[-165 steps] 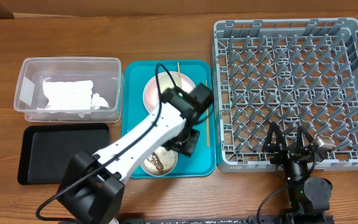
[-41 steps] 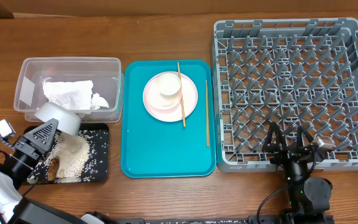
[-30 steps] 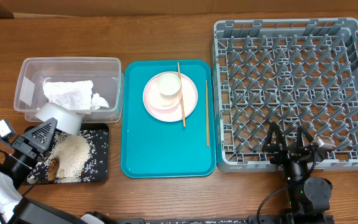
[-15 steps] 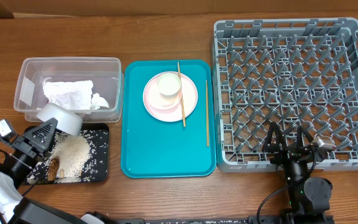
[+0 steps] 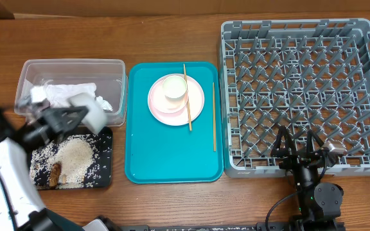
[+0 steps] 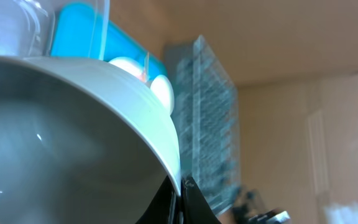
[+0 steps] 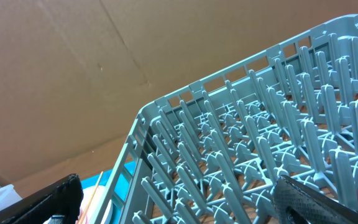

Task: Sort waste into correct bins and load items into the dishwasher
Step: 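Set the emptied bowl back down on the teal tray, then grasp the white cup from the pink plate and lift it with the left gripper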

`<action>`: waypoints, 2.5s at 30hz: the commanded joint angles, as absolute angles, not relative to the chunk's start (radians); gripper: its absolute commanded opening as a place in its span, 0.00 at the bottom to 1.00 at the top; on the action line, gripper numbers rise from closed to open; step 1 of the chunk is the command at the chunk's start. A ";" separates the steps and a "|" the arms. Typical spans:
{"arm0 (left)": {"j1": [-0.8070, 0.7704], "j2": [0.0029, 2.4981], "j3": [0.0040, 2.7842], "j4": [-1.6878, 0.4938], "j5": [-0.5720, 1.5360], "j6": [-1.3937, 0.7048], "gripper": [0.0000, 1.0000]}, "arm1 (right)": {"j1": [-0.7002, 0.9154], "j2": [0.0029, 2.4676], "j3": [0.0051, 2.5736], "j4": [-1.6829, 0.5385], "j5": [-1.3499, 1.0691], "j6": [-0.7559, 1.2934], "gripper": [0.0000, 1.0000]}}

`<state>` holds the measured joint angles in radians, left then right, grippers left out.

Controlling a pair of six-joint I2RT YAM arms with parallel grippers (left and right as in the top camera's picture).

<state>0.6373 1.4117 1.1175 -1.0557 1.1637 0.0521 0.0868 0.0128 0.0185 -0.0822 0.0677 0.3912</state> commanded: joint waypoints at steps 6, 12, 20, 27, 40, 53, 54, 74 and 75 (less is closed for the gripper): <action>0.012 1.393 1.210 -0.918 0.452 -0.332 0.04 | 0.089 0.004 0.008 -0.077 0.077 0.392 1.00; -0.317 1.436 1.210 -0.957 0.149 -0.429 0.04 | 0.089 0.004 0.008 -0.076 0.077 0.392 1.00; -0.492 1.526 1.208 -1.014 0.016 -0.476 0.04 | 0.089 0.004 0.008 -0.076 0.076 0.393 1.00; -0.517 1.652 1.206 -1.017 0.018 -0.476 0.04 | 0.090 0.004 0.008 -0.076 0.077 0.392 1.00; -0.514 1.732 1.223 -1.028 0.017 -0.471 0.31 | 0.089 0.004 0.053 -0.020 0.083 0.392 1.00; -0.360 1.731 1.532 -0.996 -0.088 -0.468 0.31 | 0.089 0.303 0.513 -0.199 0.104 0.392 1.00; -0.341 1.731 1.537 -0.974 -0.082 -0.469 0.31 | 0.089 0.351 0.560 -0.233 0.104 0.392 1.00; -0.297 1.922 1.530 -0.833 0.118 -0.479 0.27 | 0.090 1.158 1.075 -0.599 -0.028 0.392 1.00; -0.297 1.936 1.530 -0.828 0.126 -0.479 0.26 | 0.089 1.162 1.075 -0.599 -0.028 0.392 1.00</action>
